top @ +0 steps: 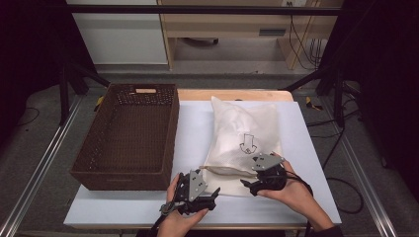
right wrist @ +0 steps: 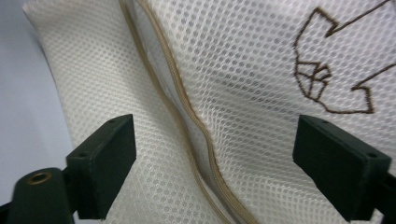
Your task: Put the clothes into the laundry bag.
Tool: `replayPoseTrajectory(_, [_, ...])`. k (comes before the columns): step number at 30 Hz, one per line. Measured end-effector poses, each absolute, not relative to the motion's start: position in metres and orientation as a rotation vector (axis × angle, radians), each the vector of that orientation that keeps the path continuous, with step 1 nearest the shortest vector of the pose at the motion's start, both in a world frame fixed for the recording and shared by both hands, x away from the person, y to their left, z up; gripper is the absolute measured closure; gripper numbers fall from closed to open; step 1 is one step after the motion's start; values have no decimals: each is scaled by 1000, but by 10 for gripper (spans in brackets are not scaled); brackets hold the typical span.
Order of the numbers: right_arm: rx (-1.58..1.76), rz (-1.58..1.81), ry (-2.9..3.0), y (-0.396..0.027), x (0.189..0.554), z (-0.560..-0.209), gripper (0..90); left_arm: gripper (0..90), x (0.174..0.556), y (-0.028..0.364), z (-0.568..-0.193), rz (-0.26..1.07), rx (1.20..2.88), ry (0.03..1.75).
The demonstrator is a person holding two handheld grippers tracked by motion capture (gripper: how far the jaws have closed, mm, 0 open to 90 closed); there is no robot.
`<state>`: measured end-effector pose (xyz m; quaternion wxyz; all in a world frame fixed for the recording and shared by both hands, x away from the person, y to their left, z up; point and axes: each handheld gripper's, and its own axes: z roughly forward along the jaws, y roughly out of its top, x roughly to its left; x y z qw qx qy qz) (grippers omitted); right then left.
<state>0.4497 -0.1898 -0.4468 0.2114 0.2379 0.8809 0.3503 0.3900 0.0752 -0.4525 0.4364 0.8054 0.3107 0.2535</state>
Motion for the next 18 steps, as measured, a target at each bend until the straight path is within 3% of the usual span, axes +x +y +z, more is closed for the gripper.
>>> replayPoseTrajectory(8, [735, 1029, 2348, -198, 447, -429, 79, 88, 396, 78, -427, 613, 1962, 754])
replayPoseTrajectory(18, [857, 1097, 2174, -220, 445, -401, 57, 63, 403, 104, -385, 705, 1934, 732])
